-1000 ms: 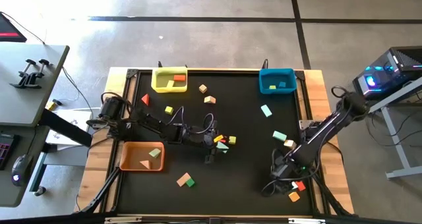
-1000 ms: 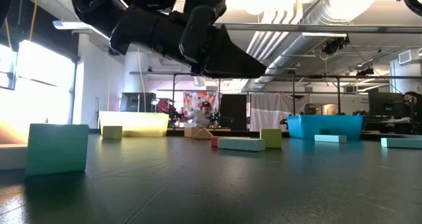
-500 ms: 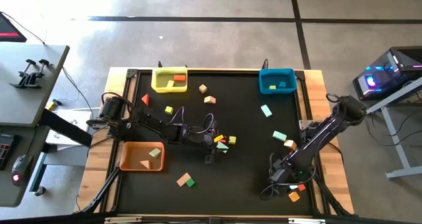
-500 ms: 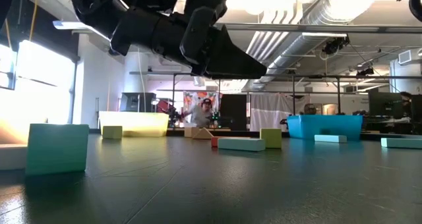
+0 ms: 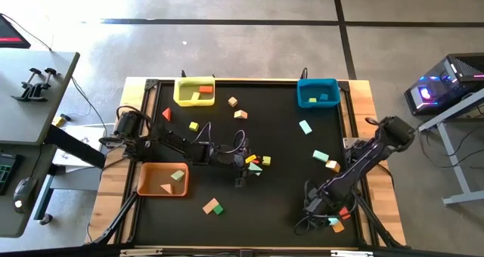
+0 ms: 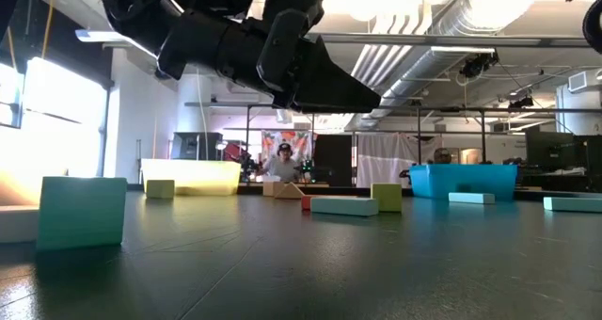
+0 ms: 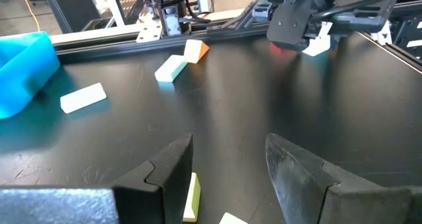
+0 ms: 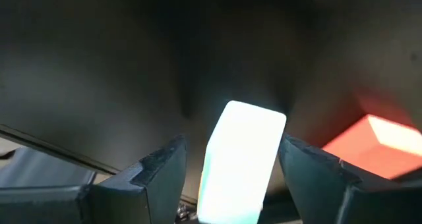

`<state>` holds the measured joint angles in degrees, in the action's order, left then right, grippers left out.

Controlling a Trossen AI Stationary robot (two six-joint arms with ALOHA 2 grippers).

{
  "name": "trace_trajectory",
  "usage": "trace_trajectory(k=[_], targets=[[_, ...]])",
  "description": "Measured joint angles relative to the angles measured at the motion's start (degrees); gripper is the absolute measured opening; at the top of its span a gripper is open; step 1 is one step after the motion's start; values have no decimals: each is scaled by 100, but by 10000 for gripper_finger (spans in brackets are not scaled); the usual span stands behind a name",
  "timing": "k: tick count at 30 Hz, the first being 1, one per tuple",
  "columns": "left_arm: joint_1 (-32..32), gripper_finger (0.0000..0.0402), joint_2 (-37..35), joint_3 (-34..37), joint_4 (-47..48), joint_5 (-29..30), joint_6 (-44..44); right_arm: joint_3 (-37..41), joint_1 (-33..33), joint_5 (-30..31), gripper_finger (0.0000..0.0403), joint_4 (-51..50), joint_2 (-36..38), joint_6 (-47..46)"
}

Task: Sort blocks by size
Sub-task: Put the light green wooden block into the orange bin

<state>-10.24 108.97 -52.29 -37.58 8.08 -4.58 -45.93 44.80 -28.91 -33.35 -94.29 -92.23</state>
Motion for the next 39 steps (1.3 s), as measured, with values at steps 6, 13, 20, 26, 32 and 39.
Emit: trace_trajectory(k=[6,13,20,26,32,39], targets=[[2,179,0,0,-2,0,2,0,-13,118,233,127,-20,88],[1,179,0,2,0,0,2,0,44,-117,225,-141,-20,64],[2,179,0,2,0,0,4,0,189,18,155,-148,-20,116],[2,179,0,2,2,0,4,-25,267,501,128,117,10,823],[2,179,0,2,0,1,4,-44,248,3181,128,501,181,1712],[-18,179,0,7,-77,2,2,-16,202,8523,128,940,489,2695]])
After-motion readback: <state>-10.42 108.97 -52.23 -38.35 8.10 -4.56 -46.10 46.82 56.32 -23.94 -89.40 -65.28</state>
